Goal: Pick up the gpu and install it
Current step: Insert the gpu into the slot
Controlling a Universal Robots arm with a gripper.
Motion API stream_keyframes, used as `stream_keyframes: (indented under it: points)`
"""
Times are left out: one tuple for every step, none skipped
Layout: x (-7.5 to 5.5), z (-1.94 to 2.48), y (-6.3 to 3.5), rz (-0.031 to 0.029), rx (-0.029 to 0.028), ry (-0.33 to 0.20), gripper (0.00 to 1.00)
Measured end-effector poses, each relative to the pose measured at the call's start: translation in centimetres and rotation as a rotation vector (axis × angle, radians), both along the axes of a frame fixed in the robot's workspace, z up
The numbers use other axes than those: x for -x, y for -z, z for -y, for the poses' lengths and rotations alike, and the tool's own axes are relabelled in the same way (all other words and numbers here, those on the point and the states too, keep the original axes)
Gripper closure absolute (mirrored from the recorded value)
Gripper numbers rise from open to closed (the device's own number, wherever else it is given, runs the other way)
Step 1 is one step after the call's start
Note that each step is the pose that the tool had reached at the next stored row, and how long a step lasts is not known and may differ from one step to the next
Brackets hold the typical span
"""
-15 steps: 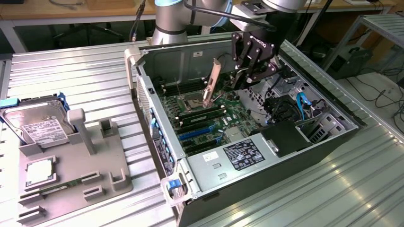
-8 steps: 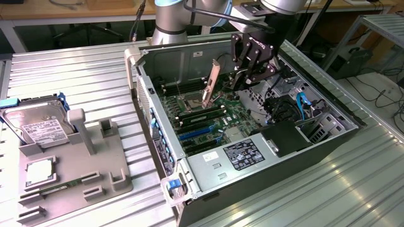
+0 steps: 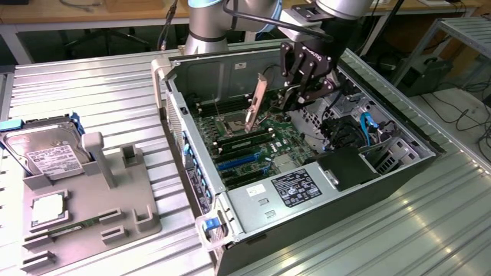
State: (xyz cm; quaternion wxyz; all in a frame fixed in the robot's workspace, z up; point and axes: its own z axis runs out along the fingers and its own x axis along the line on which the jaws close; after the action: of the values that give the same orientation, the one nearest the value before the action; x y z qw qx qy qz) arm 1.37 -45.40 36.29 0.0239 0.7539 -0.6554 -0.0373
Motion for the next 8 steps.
stream_keyframes:
  points:
    - [0.00, 0.00, 0.03, -0.0003, 0.0000, 0.000, 0.72]
    - [0.00, 0.00, 0.05, -0.0005, 0.0001, 0.000, 0.72]
    - [0.00, 0.00, 0.08, -0.0009, 0.0001, 0.000, 0.72]
    - [0.00, 0.00, 0.11, -0.0013, 0.0000, 0.000, 0.72]
    - [0.00, 0.00, 0.15, -0.0016, -0.0001, 0.000, 0.72]
    - [0.00, 0.00, 0.17, -0.0020, 0.0000, 0.000, 0.72]
    - [0.00, 0.00, 0.21, -0.0023, -0.0001, 0.000, 0.72]
    - [0.00, 0.00, 0.25, -0.0026, 0.0000, 0.000, 0.72]
